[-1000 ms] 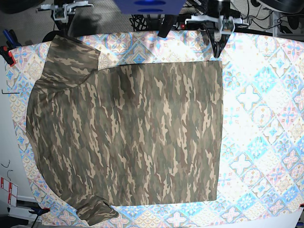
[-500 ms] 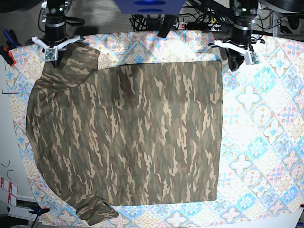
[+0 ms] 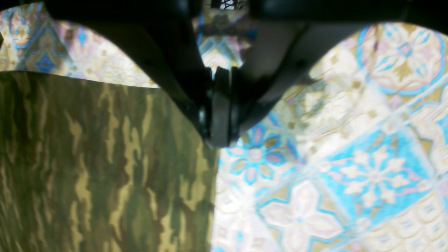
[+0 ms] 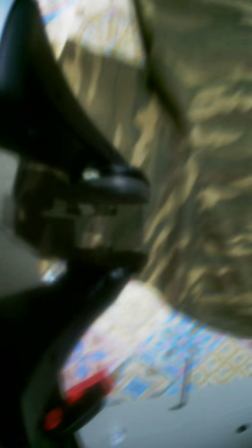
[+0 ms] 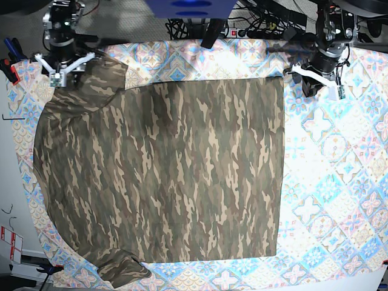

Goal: Fold the T-shirt properly
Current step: 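Lower both grippers onto the shirt's shoulder corners and grasp them, then grasp the shirt edge with the left gripper, pulling it toward the right gripper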

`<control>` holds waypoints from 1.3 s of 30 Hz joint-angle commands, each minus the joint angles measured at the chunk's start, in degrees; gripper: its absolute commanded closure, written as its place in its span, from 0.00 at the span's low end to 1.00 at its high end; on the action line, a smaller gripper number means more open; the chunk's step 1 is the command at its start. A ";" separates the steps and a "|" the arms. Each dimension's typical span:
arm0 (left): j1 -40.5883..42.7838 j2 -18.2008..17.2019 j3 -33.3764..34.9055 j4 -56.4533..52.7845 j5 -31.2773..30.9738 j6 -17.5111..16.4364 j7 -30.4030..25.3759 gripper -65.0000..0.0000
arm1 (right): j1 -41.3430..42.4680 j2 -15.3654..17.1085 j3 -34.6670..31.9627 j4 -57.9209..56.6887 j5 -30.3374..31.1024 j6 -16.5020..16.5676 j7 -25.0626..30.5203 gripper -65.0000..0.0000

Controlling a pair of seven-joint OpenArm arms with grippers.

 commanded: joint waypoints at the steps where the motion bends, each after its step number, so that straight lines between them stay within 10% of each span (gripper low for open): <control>1: 0.18 -0.54 -0.33 0.89 -0.30 -0.23 -1.05 1.00 | 0.84 0.30 2.05 0.66 2.09 1.54 1.54 0.53; 6: 0.18 -0.54 -0.42 0.89 -0.30 -0.23 -1.05 1.00 | 3.30 0.21 11.19 -5.05 13.96 10.59 -2.68 0.34; 15: 0.18 -0.54 -0.42 0.89 -0.21 -0.23 -1.05 1.00 | 10.60 0.21 19.10 -19.12 16.95 23.78 -7.08 0.34; 27: 0.18 -0.62 -0.42 0.89 -0.21 -0.23 -1.05 1.00 | 12.27 0.21 18.49 -27.20 16.95 24.40 -7.34 0.34; 39: -6.15 -4.05 -0.07 -7.99 2.43 -0.32 3.88 1.00 | 9.28 0.21 0.82 -26.77 16.95 24.40 -6.81 0.44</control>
